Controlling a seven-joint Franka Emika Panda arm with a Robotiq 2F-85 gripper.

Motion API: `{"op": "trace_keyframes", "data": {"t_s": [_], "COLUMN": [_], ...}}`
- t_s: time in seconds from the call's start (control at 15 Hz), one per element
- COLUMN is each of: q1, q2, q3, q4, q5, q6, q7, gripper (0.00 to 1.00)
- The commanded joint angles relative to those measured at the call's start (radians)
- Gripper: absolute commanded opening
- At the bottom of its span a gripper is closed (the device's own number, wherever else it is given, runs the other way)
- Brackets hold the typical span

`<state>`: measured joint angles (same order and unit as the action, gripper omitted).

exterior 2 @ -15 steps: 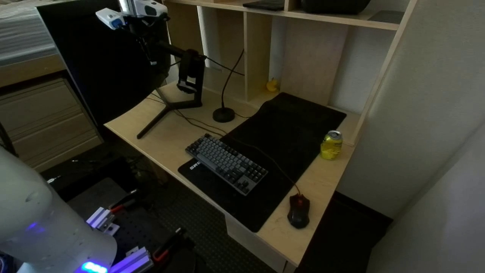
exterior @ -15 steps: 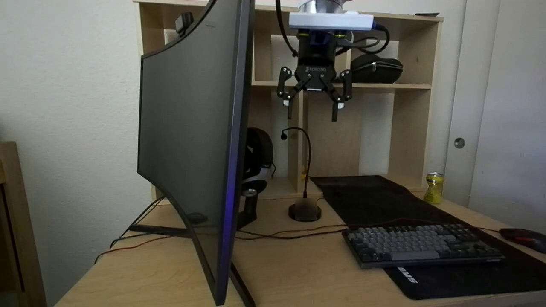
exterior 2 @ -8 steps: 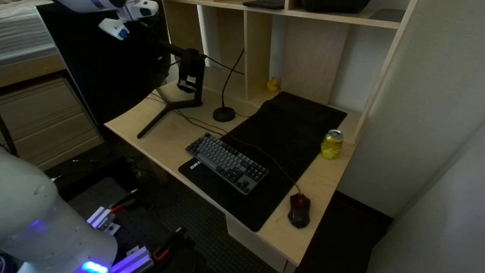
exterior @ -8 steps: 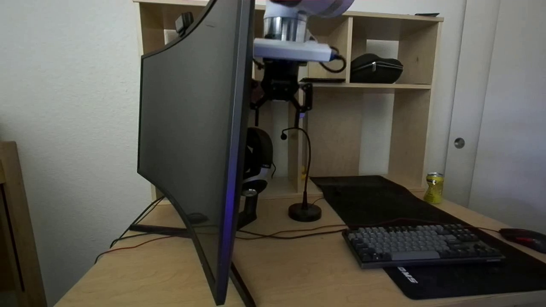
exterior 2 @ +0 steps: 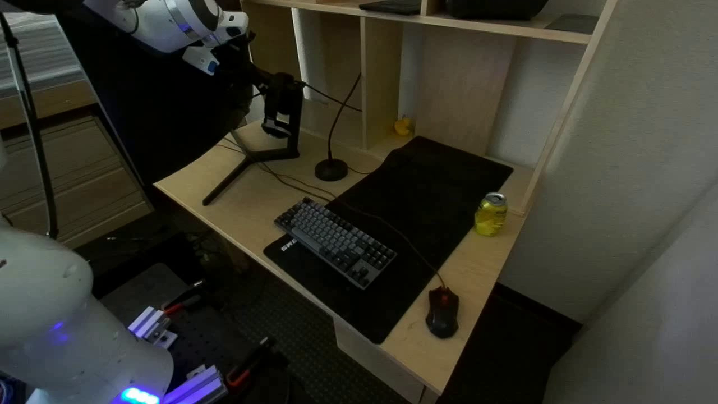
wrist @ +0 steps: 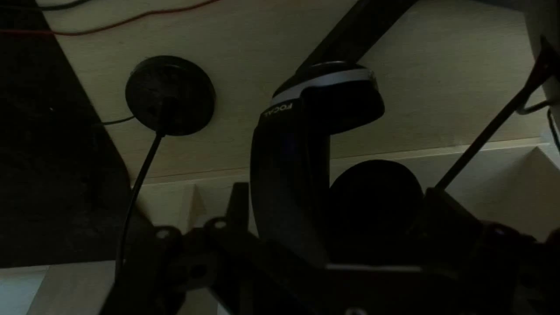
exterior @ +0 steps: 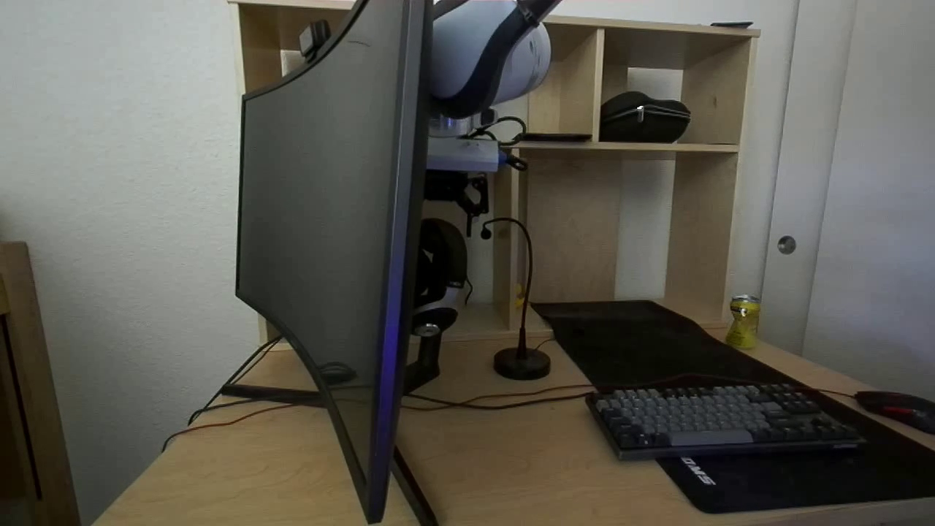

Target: Remove the headsets from the back of the monitor and place them on the desk

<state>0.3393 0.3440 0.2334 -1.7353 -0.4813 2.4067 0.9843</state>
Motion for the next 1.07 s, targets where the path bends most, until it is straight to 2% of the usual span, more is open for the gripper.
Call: {"op": "trace_keyframes", "data": {"t_s": [0.0, 0.2, 0.33, 0.4, 0.53, 0.67, 0.73, 0.8, 1.0], "q1": [0.095, 0.152, 0.177, 0.148, 0.155, 0.174, 0.097, 0.095, 0.046], "q2": [0.070, 0.231, 0.302, 0.186, 0.233, 0.290, 0.088, 0.075, -0.028], "q3": [-0.092, -0.144, -0.152, -0.148, -0.157, -0.156, -0.163, -0.174, -0.180], "q4": [0.083, 0.264, 0.345, 0.189, 0.232, 0.331, 0.037, 0.021, -0.104], "q5": [-0.091, -0.162, -0.148, -0.128, -0.125, -0.115, -0.120, -0.128, -0.114], "q6": [-0.041, -0.102, -0.149, -0.112, -0.133, -0.185, -0.061, -0.055, 0.012], "q7": [0.048, 0.088, 0.082, 0.062, 0.059, 0.043, 0.031, 0.043, 0.032], "gripper": [1.00, 1.00, 1.00, 1.00, 1.00, 1.00, 0.75, 0.74, 0.52]}}
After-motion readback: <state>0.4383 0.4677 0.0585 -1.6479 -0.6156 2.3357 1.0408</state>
